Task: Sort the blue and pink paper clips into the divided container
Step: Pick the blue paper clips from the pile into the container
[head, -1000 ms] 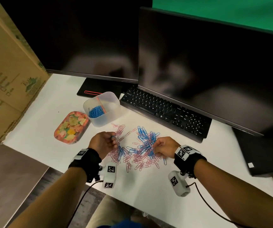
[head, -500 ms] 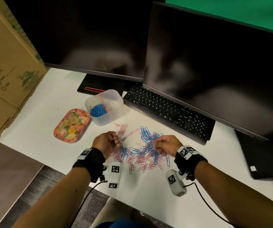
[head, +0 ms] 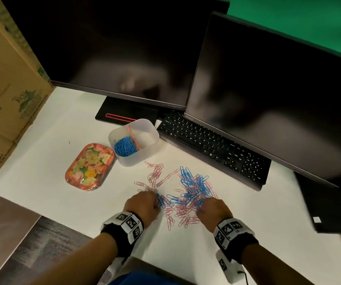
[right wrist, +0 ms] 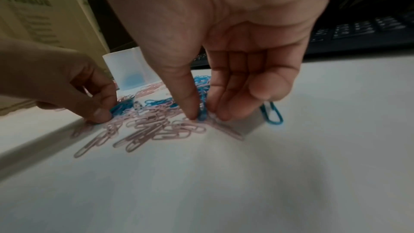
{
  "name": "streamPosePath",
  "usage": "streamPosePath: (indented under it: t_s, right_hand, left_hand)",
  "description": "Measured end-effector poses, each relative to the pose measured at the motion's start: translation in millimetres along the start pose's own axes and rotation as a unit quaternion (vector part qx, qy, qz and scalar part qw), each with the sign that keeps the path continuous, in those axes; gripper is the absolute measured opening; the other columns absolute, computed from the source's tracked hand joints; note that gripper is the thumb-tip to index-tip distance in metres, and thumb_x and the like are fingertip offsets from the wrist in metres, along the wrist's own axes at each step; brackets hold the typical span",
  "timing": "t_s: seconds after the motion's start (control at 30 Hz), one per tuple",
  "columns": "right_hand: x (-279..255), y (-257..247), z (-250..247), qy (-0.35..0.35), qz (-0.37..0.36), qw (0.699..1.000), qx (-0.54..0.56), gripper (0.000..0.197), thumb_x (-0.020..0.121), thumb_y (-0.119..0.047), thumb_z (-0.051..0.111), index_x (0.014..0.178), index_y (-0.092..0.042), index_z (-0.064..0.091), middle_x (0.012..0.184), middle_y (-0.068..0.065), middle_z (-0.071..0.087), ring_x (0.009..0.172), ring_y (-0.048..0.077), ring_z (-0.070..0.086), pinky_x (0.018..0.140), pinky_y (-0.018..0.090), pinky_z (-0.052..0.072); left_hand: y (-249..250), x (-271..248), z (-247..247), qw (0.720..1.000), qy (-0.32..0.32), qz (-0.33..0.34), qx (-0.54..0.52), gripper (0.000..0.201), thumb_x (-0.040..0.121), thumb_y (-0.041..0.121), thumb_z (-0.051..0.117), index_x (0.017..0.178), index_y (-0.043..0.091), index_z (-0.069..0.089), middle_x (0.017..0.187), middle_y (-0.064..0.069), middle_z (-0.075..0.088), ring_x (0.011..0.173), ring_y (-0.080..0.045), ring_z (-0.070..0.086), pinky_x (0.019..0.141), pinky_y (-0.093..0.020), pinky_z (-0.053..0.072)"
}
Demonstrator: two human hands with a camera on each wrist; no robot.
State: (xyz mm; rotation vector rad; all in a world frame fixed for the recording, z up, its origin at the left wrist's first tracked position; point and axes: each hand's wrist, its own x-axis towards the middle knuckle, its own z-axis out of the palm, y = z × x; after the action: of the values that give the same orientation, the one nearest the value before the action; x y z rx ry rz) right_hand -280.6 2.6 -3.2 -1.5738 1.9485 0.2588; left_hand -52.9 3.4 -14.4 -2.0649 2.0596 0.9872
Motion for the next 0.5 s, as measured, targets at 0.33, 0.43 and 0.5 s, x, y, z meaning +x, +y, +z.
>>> streamPosePath:
  t_s: [0.33, 0.43, 0.5]
  right_hand:
    - [-7.1, -14.2, -1.7, -0.023, -0.066, 0.967, 0.246, 0.017, 0.078, -0.008, 0.069, 0.076, -0.025, 0.063, 0.07, 0.0, 0.064, 0.064, 0.012, 0.059, 0.061, 0.009, 0.047]
    - [-7.3, -28.6, -7.2, -0.124, -0.056, 0.89, 0.435, 0.037, 0.08, 0.008, 0.063, 0.109, -0.013, 0.062, 0.068, 0.011, 0.067, 0.065, 0.024, 0.064, 0.06, 0.032, 0.057]
    - [-3.4, -35.8, -13.4, -0.15, -0.042, 0.861, 0.485, 0.031, 0.084, 0.013, 0.055, 0.109, -0.005, 0.06, 0.072, 0.018, 0.065, 0.064, 0.028, 0.062, 0.057, 0.034, 0.055]
  left_hand:
    - [-28.6, 3.9, -18.6, 0.932, 0.023, -0.029, -0.36, 0.018, 0.075, 0.007, 0.075, 0.068, 0.02, 0.064, 0.065, 0.008, 0.064, 0.06, -0.009, 0.06, 0.063, -0.017, 0.045]
    - [-30.7, 1.4, -28.5, 0.858, -0.047, -0.07, -0.507, 0.025, 0.082, -0.004, 0.065, 0.097, 0.016, 0.067, 0.065, -0.006, 0.06, 0.043, -0.01, 0.042, 0.045, -0.019, 0.035]
    - [-28.6, 0.8, -31.7, 0.793, -0.089, -0.105, -0.594, 0.034, 0.084, -0.008, 0.052, 0.106, 0.014, 0.065, 0.066, -0.01, 0.056, 0.045, -0.012, 0.031, 0.045, -0.021, 0.024]
